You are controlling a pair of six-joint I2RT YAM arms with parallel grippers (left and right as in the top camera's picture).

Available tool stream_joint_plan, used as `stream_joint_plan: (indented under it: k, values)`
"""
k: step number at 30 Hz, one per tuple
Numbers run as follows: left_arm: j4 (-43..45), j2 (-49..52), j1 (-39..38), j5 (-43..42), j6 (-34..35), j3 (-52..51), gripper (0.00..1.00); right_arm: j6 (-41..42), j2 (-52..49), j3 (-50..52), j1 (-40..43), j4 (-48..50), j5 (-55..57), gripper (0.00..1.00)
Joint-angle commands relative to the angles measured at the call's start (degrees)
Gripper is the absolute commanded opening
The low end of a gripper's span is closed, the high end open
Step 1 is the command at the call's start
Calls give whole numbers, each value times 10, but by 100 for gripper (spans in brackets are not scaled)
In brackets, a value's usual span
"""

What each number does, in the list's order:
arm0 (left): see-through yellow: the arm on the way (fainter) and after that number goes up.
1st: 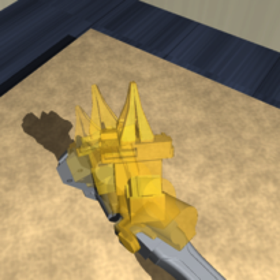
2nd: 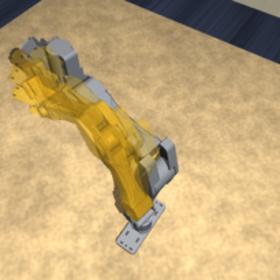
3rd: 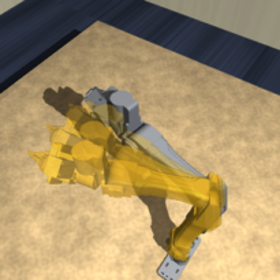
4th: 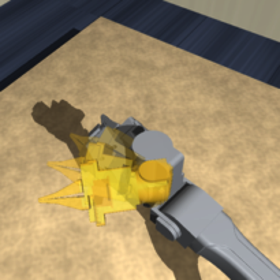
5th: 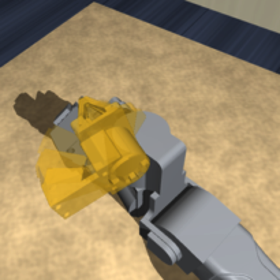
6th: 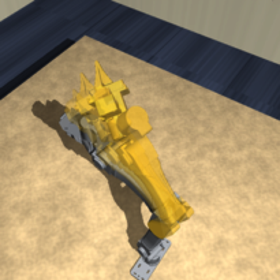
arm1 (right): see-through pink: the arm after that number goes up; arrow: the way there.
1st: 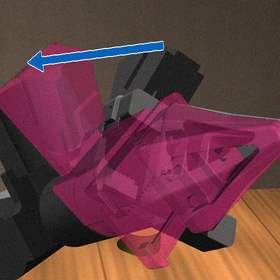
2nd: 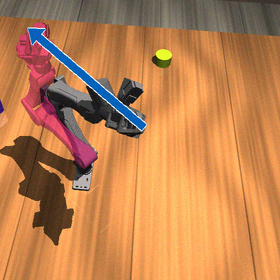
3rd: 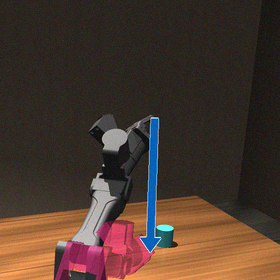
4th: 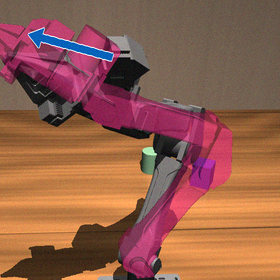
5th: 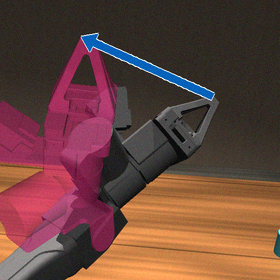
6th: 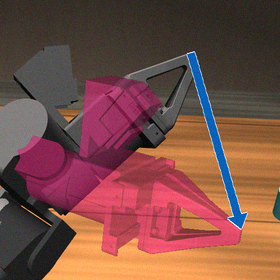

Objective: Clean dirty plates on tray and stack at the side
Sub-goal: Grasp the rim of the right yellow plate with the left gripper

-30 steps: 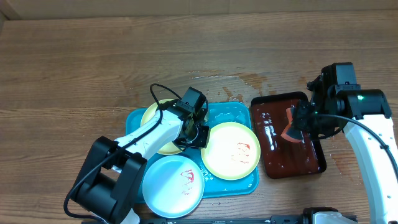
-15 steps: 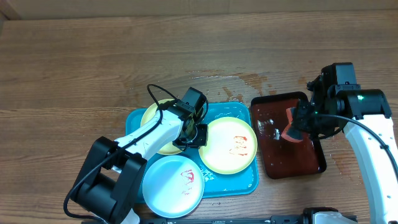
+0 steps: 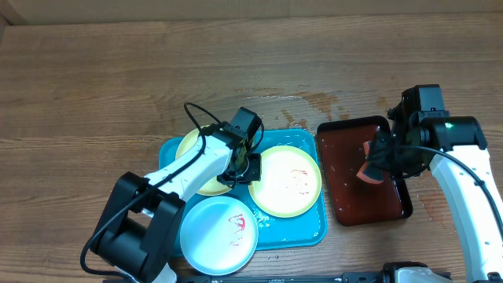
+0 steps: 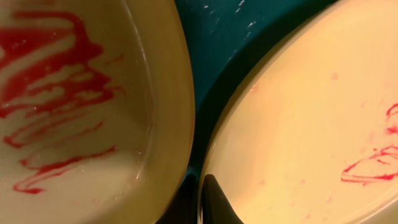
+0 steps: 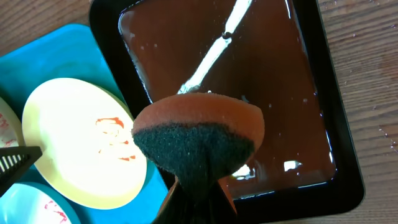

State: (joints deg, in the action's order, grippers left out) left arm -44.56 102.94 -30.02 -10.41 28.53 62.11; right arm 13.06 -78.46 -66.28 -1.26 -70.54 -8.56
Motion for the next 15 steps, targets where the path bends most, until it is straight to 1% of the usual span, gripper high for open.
stream_joint_plan:
  k: [1,6,11,15]
  values:
    - [-14,12,0,20,-3,36,4,5,-2,2,-3,7,5,4]
    - [-34,12,0,21,-3,64,4,6,-2,2,-3,10,5,4]
    - [-37,12,0,21,-3,68,4,6,-2,15,-3,19,5,4]
    - [-37,12,0,21,-3,68,4,-32,-2,43,-15,40,-60,4]
